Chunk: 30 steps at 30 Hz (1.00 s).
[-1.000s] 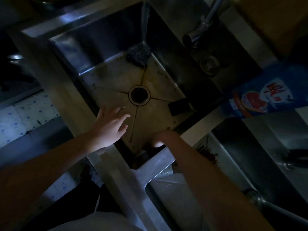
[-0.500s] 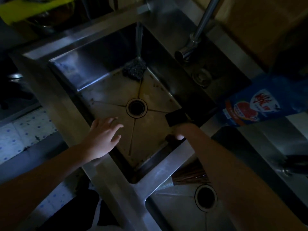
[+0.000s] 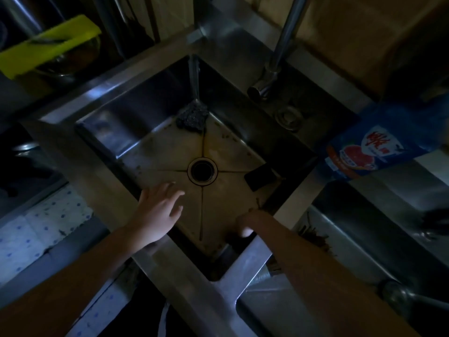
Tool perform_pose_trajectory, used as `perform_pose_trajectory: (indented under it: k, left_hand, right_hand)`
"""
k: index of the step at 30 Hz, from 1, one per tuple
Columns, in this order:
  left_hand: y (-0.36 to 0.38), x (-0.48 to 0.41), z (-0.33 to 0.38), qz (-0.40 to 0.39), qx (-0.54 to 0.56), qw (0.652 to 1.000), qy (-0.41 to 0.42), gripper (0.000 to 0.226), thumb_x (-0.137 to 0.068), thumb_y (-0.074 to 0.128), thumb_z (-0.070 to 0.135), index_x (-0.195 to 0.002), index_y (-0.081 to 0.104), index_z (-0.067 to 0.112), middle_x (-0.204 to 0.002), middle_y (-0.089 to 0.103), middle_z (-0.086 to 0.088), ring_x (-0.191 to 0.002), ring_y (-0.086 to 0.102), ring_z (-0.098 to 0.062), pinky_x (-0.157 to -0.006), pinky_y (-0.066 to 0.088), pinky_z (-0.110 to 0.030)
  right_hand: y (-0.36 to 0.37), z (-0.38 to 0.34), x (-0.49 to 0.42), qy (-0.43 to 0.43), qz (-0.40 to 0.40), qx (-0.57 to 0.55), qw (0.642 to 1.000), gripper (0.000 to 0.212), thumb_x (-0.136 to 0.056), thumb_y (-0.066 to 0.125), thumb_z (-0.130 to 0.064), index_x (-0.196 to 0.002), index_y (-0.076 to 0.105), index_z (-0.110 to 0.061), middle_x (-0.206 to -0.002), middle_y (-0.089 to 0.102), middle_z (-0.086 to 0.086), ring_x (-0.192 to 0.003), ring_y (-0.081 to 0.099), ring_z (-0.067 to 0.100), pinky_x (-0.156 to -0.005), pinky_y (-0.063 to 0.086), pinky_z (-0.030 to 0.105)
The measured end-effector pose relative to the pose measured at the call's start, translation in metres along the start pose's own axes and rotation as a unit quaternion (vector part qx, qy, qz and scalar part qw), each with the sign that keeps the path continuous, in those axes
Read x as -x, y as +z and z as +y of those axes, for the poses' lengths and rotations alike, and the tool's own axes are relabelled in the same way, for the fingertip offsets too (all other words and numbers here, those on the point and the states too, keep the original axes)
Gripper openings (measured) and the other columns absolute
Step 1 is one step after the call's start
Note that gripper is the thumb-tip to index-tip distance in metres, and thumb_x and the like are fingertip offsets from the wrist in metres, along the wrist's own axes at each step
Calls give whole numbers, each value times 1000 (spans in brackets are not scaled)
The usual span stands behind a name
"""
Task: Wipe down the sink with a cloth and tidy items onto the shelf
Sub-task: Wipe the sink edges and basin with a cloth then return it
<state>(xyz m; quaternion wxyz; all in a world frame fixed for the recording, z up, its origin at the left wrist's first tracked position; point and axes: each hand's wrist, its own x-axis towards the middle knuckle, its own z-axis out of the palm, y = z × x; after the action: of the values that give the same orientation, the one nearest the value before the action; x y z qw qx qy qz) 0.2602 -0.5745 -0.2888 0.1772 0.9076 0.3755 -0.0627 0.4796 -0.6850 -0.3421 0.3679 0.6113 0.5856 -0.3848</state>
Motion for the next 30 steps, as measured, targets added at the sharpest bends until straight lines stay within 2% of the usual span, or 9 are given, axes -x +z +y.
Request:
perform_pose_trajectory:
  k: [4,6,12,15,18,21,23,26,30]
  left_hand:
    - [0,-9,-6,3,5,1000,13,38,-91,51,33,-128,51,20,-139,43,-4,-132,36,-23,-106,25,-42]
    - [-3,-16,-11,9,9,1000,23,38,-91,52,32,-126,52,18,-140,42,-6,-132,35,-25,-107,22,-42]
    - [-19,-51,-42,-18,3,998,55,42,-89,50,31,-130,46,24,-145,35,-3,-138,27,-21,-110,21,-45]
    - [-37,-73,-57,-6,4,996,88,37,-90,48,31,-127,50,27,-144,37,-3,-133,35,-21,-107,24,-44]
    - [-53,-100,-72,-27,-3,992,121,38,-91,47,32,-128,48,26,-146,35,-4,-133,34,-24,-108,23,-45]
    - [-65,-129,-87,-50,-20,988,147,39,-92,47,37,-130,46,27,-147,32,-2,-135,31,-25,-108,25,-45]
    - [-72,-150,-97,-57,-26,985,159,39,-92,48,37,-129,46,27,-148,30,-1,-135,31,-26,-107,25,-45]
    - [-82,-179,-108,-70,-35,980,183,39,-92,48,37,-129,45,26,-148,29,-2,-135,31,-26,-108,24,-49]
    - [-98,-218,-121,-56,-54,975,210,43,-91,50,33,-133,43,24,-147,32,-5,-134,33,-29,-108,25,-47]
  right_hand:
    - [-1,-34,4,-17,-135,-103,985,50,-102,35,-22,-147,27,-2,-154,28,16,-139,31,32,-112,30,39]
    - [-2,-40,3,-5,-140,-144,980,52,-103,34,-23,-149,21,-3,-156,24,15,-141,29,31,-114,29,38]
    - [-11,-55,7,-19,-147,-129,980,50,-102,38,-17,-147,25,0,-154,25,17,-140,29,32,-111,29,36]
    - [-24,-48,13,-7,-136,-224,965,46,-99,43,-8,-143,33,2,-152,30,17,-138,34,29,-107,33,30]
    - [-33,-40,14,17,-119,-339,933,38,-95,49,-4,-132,50,2,-124,57,13,-102,56,19,-78,49,27]
    - [-44,-39,4,64,-32,-415,907,24,-92,52,-19,-100,65,0,-88,59,11,-75,52,20,-67,40,30]
    - [-57,-45,-2,71,18,-530,845,14,-91,53,-18,-88,62,-7,-82,59,12,-64,50,17,-61,36,29]
    - [-81,-52,-17,67,75,-672,733,17,-95,50,-12,-100,63,-4,-79,60,12,-55,52,12,-57,36,29]
    - [-109,-64,-41,62,160,-817,550,35,-97,47,-6,-131,54,-8,-115,61,10,-95,60,20,-79,46,29]
